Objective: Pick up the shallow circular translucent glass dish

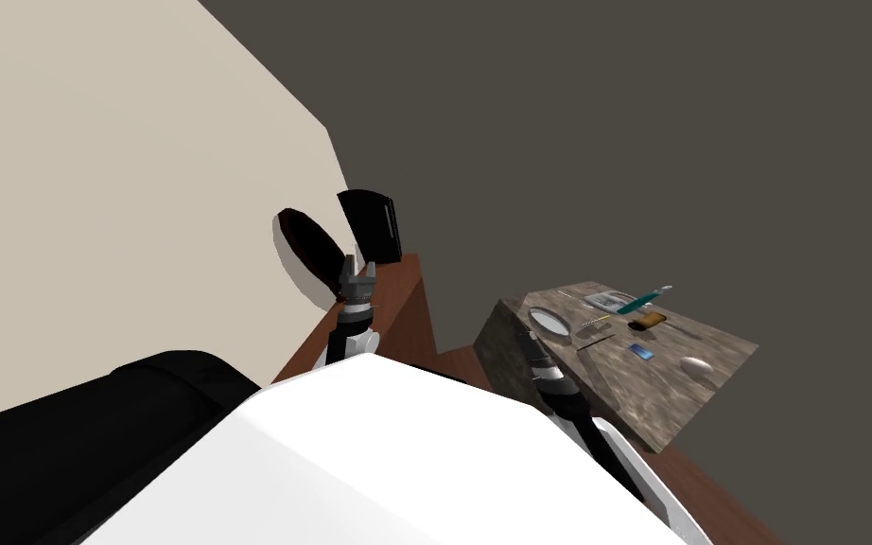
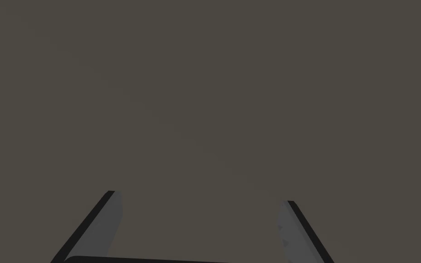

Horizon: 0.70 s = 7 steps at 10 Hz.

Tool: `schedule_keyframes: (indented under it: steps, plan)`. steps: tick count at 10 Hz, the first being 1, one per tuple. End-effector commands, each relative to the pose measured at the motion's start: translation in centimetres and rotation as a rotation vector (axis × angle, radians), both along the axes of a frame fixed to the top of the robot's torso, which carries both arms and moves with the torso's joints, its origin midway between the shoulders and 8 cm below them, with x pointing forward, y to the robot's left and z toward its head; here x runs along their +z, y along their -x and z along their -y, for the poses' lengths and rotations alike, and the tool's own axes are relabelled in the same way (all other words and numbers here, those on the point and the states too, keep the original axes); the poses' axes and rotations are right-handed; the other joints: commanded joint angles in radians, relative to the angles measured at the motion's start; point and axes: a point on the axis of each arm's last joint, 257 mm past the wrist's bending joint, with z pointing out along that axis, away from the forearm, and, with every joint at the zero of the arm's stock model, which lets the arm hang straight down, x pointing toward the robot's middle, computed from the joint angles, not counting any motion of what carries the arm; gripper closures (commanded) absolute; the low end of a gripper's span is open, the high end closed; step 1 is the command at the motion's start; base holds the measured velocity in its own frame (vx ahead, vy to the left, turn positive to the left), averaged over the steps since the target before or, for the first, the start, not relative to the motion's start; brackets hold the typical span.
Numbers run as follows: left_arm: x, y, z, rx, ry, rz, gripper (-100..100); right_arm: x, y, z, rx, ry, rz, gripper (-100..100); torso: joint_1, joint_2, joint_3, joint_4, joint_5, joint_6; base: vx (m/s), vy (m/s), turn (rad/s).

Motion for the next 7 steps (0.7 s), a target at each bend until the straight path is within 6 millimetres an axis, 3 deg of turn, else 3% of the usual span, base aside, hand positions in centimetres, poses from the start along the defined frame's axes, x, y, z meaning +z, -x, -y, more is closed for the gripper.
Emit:
schedule_keyframes:
  steps: [1, 2, 3, 4, 5, 6, 7]
  plan:
    - [0.0, 0.0, 0.0, 0.000, 0.000, 0.000, 0, -1.0, -0.1, 0.2, 0.020, 0.045, -0.017, -100, 0.000, 0.000, 0.000, 0.000, 0.000, 0.000, 0.005, 0.047, 0.077]
    - [0.0, 0.0, 0.0, 0.000, 0.000, 0.000, 0, -2.9, 0.2, 0.2, 0.039, 0.097, -0.047, -100, -0.001, 0.000, 0.000, 0.000, 0.000, 0.001, 0.016, 0.052, 0.150]
    - [0.0, 0.0, 0.0, 0.000, 0.000, 0.000, 0, -2.9, 0.2, 0.3, 0.049, 0.117, -0.051, -100, -0.001, -0.001, -0.001, 0.000, 0.000, 0.000, 0.011, 0.037, 0.092]
    - [0.0, 0.0, 0.0, 0.000, 0.000, 0.000, 0, -4.9, 0.6, 0.5, 0.070, 0.171, -0.083, -100, -0.002, -0.001, -0.001, 0.000, 0.000, 0.001, 0.010, 0.039, 0.183]
    - [0.0, 0.0, 0.0, 0.000, 0.000, 0.000, 0, -4.9, 0.6, 0.6, 0.081, 0.192, -0.087, -100, -0.002, -0.001, -0.001, 0.000, 0.000, 0.000, 0.007, 0.031, 0.088]
    - [0.0, 0.0, 0.0, 0.000, 0.000, 0.000, 0, -6.9, 1.1, 0.9, 0.099, 0.241, -0.119, -100, -0.002, -0.001, 0.000, 0.000, 0.000, 0.001, 0.005, 0.043, 0.160]
    - [0.0, 0.0, 0.0, 0.000, 0.000, 0.000, 0, -6.9, 1.2, 1.2, 0.113, 0.269, -0.124, -100, -0.002, -0.001, 0.000, 0.000, 0.000, 0.000, 0.009, 0.031, 0.093]
